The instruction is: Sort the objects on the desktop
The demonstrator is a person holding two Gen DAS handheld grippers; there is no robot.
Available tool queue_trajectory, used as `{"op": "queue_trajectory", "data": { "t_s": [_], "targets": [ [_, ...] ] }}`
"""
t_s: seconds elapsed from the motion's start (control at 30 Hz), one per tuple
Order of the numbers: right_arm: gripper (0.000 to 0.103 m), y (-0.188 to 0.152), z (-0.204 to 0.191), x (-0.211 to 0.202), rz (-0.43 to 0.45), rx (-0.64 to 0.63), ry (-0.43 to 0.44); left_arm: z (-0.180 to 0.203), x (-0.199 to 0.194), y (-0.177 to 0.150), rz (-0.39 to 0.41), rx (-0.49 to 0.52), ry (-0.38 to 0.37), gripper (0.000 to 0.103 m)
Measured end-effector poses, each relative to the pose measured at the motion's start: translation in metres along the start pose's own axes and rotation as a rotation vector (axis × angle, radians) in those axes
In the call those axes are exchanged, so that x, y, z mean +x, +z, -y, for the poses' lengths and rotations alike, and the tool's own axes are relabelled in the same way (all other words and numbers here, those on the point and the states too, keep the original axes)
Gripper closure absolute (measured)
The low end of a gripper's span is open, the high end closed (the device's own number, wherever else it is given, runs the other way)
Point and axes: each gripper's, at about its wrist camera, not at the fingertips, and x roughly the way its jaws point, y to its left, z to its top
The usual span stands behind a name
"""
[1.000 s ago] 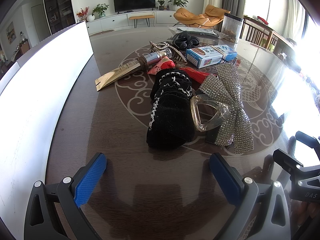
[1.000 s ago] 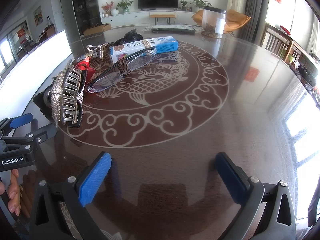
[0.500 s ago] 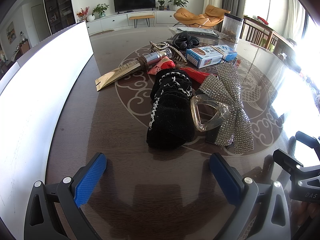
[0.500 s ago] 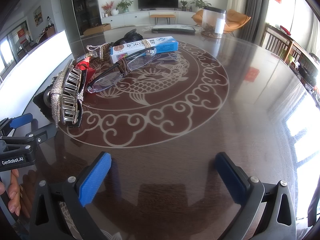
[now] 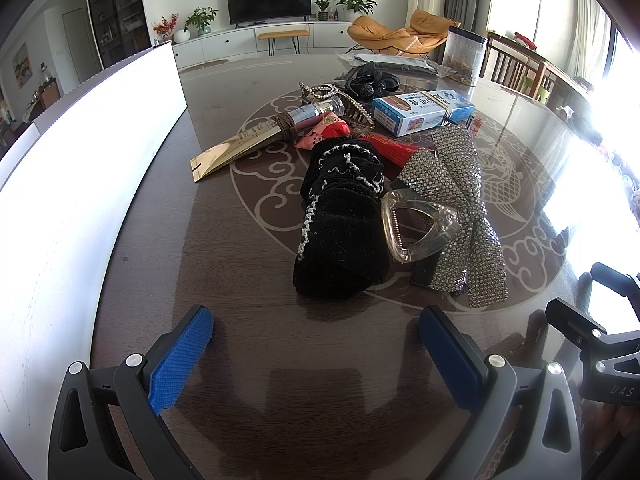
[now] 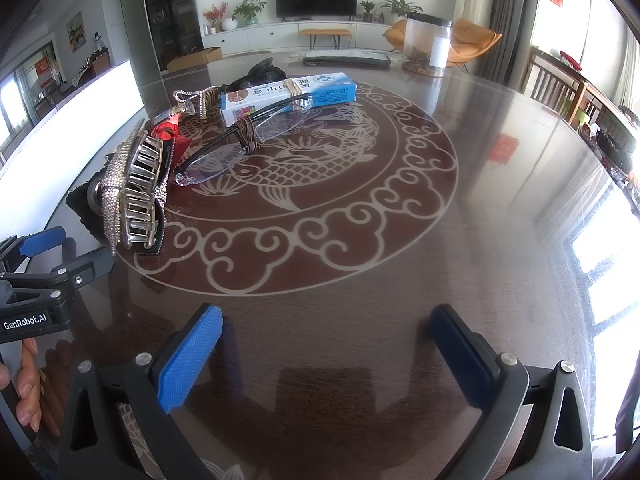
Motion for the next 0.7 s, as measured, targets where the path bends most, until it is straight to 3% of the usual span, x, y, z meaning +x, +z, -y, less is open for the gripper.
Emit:
{"op": "queue_trajectory", "data": {
  "t_s": [0.4, 0.5, 0.7],
  "targets": [
    [0.0, 0.0, 0.0, 0.0, 0.0, 0.0, 0.0, -0.008, -0.006, -0.001, -0.029, -0.001, -0.026, 0.0],
    [0.0, 0.0, 0.0, 0.0, 0.001, 0.001, 0.0, -0.019, -0.022, 0.002, 0.01, -0.034, -0.049, 0.0],
    [0.0, 0.0, 0.0, 0.0, 0.001, 0.001, 0.0, -0.022, -0.031, 0.037, 0.051, -0.022, 0.042, 0.0]
  ]
}}
